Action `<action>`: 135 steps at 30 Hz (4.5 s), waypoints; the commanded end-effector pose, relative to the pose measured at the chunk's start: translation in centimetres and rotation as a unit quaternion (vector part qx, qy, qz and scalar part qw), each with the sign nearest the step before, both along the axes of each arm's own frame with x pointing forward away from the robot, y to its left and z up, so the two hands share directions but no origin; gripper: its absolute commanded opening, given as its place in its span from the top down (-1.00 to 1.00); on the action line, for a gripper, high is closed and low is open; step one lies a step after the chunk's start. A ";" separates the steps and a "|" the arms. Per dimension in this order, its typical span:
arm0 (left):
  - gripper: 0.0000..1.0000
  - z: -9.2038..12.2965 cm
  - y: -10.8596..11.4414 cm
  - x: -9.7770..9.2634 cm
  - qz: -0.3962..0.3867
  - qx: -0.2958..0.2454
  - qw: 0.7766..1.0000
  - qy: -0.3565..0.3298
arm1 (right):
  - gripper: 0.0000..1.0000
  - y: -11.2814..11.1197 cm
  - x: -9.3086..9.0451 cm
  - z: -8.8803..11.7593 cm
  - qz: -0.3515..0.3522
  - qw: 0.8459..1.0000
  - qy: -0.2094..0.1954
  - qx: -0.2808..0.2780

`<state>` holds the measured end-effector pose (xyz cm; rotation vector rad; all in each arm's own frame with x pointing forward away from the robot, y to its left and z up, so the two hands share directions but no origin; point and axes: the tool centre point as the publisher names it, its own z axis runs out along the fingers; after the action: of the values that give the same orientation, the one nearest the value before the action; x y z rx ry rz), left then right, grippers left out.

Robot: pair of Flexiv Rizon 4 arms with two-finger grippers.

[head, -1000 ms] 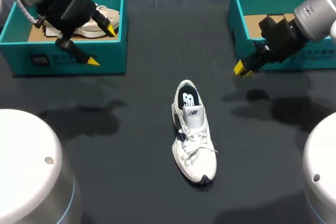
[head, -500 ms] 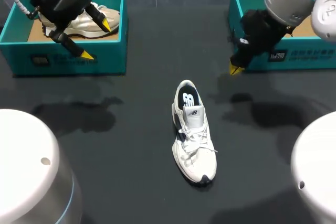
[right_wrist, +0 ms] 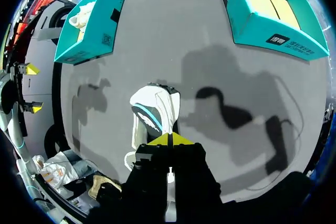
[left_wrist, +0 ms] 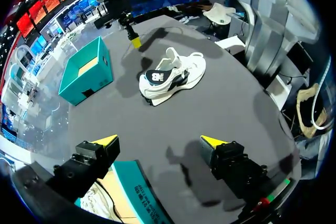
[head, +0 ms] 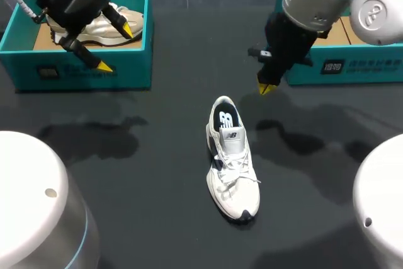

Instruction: Take the shoe out of the shoebox, open the shoe tongue, remove and reinsert the insole, then place the shoe into the shoebox

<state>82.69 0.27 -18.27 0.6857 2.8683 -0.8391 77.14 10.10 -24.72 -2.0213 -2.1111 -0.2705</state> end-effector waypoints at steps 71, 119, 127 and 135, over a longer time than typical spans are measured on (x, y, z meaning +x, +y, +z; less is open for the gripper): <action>-1.00 0.0 0.0 0.0 -0.001 0.001 1.000 0.000 | 1.00 5.4 -0.3 -9.2 0.117 0.950 -0.149 -0.248; -1.00 0.0 0.0 0.0 -0.001 0.001 1.000 0.000 | 1.00 5.9 2.0 -11.3 0.027 0.977 -0.143 -0.158; -1.00 0.0 0.0 0.0 -0.001 0.001 1.000 0.000 | 1.00 6.6 2.6 -14.1 0.040 0.985 -0.114 -0.123; -1.00 0.0 0.0 0.0 -0.001 0.001 1.000 0.000 | 1.00 7.3 1.6 -16.6 0.052 0.988 -0.076 -0.121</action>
<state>82.68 0.30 -18.26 0.6861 2.8684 -0.8397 78.54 16.94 -39.95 -2.0741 -2.4458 -0.1825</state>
